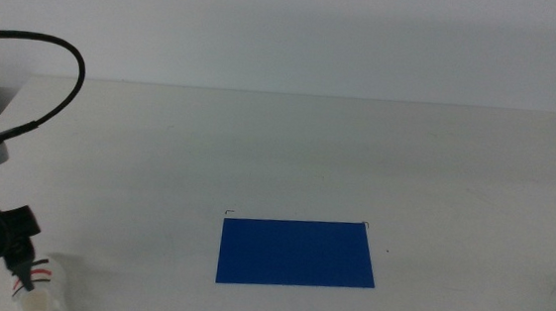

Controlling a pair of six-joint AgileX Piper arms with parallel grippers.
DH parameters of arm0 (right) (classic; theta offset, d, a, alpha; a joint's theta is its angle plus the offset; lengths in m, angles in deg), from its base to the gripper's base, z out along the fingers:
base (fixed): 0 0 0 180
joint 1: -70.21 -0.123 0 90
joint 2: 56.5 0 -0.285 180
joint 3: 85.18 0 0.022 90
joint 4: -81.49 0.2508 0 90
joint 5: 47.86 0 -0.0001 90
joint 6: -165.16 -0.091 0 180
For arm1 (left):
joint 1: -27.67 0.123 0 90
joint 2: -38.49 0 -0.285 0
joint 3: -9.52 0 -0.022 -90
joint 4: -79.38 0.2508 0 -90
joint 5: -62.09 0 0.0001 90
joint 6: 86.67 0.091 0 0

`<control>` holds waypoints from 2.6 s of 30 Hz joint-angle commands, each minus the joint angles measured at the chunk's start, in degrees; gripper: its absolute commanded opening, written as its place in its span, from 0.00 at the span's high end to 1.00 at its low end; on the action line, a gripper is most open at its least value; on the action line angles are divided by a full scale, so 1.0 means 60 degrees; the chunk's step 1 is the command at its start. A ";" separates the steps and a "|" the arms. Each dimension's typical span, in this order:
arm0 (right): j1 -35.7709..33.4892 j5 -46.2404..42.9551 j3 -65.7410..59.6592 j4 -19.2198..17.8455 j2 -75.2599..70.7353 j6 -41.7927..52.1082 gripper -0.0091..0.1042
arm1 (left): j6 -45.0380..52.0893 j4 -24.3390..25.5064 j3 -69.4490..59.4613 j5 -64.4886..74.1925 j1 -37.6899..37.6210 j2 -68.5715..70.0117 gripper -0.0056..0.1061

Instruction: Use one arm to grab the shoe from the table and place it on the mat.

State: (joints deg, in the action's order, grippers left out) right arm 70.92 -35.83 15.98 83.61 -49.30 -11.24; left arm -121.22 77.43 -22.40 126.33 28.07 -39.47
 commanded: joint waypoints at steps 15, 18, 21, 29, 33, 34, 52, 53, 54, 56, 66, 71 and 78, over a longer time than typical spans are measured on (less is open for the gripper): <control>0.0023 -0.0737 -0.0050 -0.0085 -0.0248 0.0078 0.35 | 0.0046 -0.0627 0.0167 -0.1709 -0.0037 -0.2007 0.11; 0.0023 -0.0737 -0.0050 -0.0085 -0.0248 0.0078 0.35 | 0.0056 -0.0588 0.0167 -0.1737 -0.0037 -0.2388 0.11; 0.0023 -0.0737 -0.0050 -0.0085 -0.0248 0.0078 0.35 | 0.0089 -0.0588 0.0167 -0.1772 -0.0037 -0.2701 0.11; 0.0023 -0.0737 -0.0050 -0.0085 -0.0248 0.0078 0.35 | 0.0440 -0.0632 0.0167 -0.2193 -0.0037 -0.3050 0.25; 0.0023 -0.0737 -0.0050 -0.0085 -0.0248 0.0078 0.35 | 0.0450 -0.0642 0.0167 -0.2295 -0.0037 -0.3050 0.40; 0.0023 -0.0737 -0.0050 -0.0085 -0.0248 0.0078 0.35 | 0.0457 -0.0650 0.0167 -0.2295 -0.0037 -0.3050 0.44; 0.0023 -0.0737 -0.0050 -0.0085 -0.0248 0.0078 0.35 | -0.0111 -0.0380 0.1891 -0.0584 -0.1219 -0.3050 0.96; 0.0023 -0.0737 -0.0050 -0.0085 -0.0248 0.0078 0.35 | -0.0291 -0.0346 0.2067 -0.0554 -0.1399 -0.3050 0.96; 0.0023 -0.0737 -0.0050 -0.0085 -0.0248 0.0078 0.35 | -0.0426 -0.0337 0.2301 -0.0527 -0.1619 -0.3081 0.96; 0.0023 -0.0737 -0.0050 -0.0085 -0.0248 0.0078 0.35 | -0.0636 -0.0337 0.2789 -0.0379 -0.1979 -0.3202 0.96; 0.0023 -0.0737 -0.0050 -0.0085 -0.0248 0.0078 0.35 | -0.1859 -0.0138 0.5656 0.0173 -0.4355 -0.5159 0.96; 0.0023 -0.0737 -0.0050 -0.0085 -0.0248 0.0078 0.35 | -0.2230 -0.0155 0.7186 0.0445 -0.5415 -0.6332 0.96; 0.0023 -0.0737 -0.0050 -0.0085 -0.0248 0.0078 0.35 | -0.2362 -0.0137 0.9132 0.1271 -0.6220 -0.7555 0.96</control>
State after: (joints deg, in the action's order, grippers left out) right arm 70.92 -35.83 15.98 83.61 -49.30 -11.24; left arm -134.47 76.57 28.84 131.19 -8.55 -87.06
